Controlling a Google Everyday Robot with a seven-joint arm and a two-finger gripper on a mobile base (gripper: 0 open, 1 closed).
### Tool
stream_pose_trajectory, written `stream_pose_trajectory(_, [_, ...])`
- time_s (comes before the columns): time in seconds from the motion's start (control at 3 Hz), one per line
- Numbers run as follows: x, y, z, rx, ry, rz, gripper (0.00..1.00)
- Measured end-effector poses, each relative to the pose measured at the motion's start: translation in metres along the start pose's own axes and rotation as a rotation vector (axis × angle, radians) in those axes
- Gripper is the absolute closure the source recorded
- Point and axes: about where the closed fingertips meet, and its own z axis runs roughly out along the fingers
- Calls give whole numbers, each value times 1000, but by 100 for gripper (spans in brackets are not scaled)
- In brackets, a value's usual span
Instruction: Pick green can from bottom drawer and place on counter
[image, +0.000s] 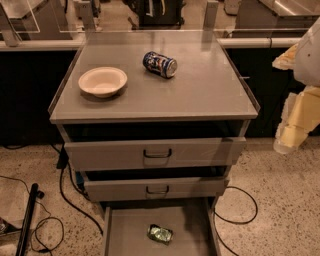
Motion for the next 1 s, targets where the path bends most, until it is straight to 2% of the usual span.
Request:
stream_pose_trajectory(0.33, [0, 0, 0, 1, 0, 0, 0])
stream_pose_trajectory(0.67, [-2, 14, 17, -24, -42, 8, 0])
stream_pose_trajectory(1.0, [-7, 43, 53, -79, -118, 7, 0])
